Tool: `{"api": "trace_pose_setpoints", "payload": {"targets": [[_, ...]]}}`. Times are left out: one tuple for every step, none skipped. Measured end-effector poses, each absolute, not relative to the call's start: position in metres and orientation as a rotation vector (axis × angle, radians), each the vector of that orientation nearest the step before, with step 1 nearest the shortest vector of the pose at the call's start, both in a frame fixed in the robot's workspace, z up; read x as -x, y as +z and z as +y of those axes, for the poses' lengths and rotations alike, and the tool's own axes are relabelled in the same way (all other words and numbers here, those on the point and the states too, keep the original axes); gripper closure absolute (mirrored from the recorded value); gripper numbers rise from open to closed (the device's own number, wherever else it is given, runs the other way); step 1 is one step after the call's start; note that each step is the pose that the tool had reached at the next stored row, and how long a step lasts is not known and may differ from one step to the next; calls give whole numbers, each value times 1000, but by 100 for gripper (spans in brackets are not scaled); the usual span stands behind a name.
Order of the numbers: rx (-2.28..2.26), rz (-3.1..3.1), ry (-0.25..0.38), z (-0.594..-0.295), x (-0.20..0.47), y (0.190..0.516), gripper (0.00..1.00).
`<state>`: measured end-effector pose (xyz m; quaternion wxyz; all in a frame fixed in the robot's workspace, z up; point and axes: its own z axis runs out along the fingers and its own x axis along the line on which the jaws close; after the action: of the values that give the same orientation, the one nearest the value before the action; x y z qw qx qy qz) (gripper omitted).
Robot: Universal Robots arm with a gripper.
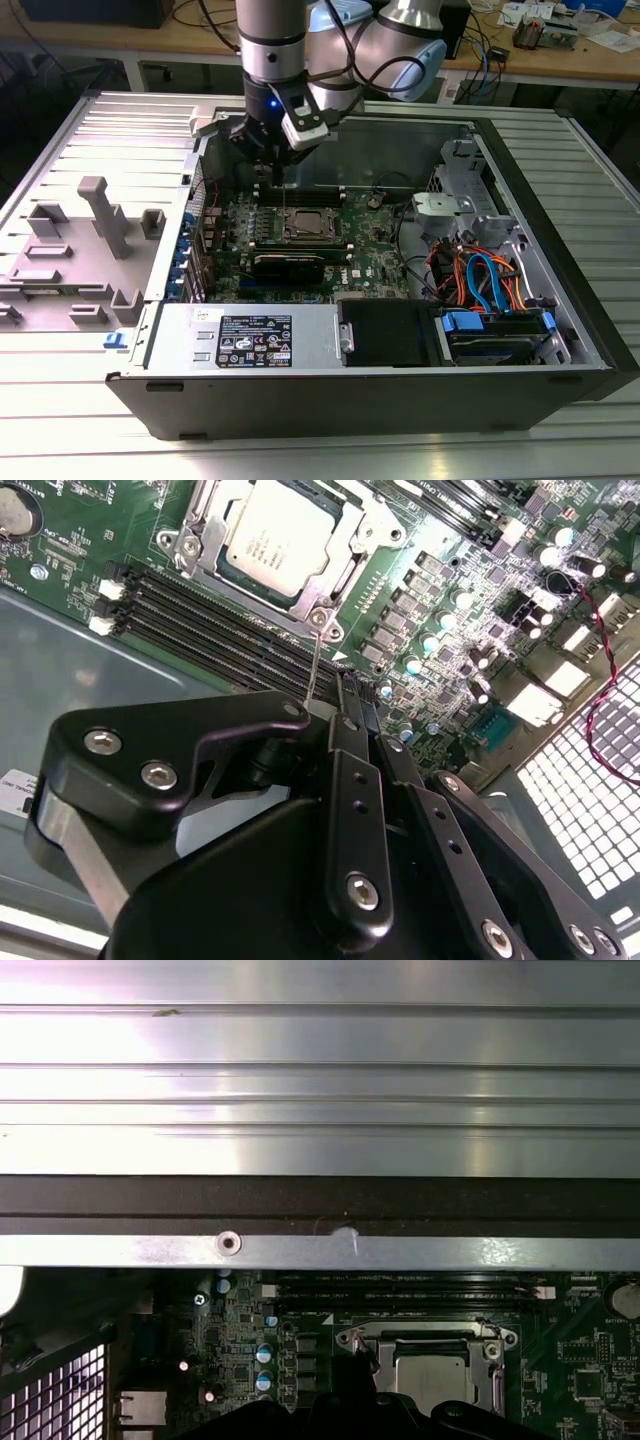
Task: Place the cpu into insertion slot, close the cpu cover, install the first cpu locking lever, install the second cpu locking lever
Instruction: 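Install the first cpu locking lever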
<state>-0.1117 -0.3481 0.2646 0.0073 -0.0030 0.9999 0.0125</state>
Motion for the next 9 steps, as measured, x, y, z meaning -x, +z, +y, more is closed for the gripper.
{"api": "trace_pose_setpoints", "payload": {"targets": [[10, 3127, 39, -348, 111, 264, 89], [10, 3127, 39, -348, 111, 264, 89], [9, 3127, 39, -348, 111, 264, 89], [9, 3127, 39, -348, 111, 264, 89], [10, 3127, 39, -348, 111, 264, 89], [10, 3127, 39, -348, 111, 263, 89], [10, 3127, 39, -348, 111, 262, 89], [10, 3127, 39, -348, 110, 262, 89], [10, 3127, 39, -348, 110, 262, 89]]}}
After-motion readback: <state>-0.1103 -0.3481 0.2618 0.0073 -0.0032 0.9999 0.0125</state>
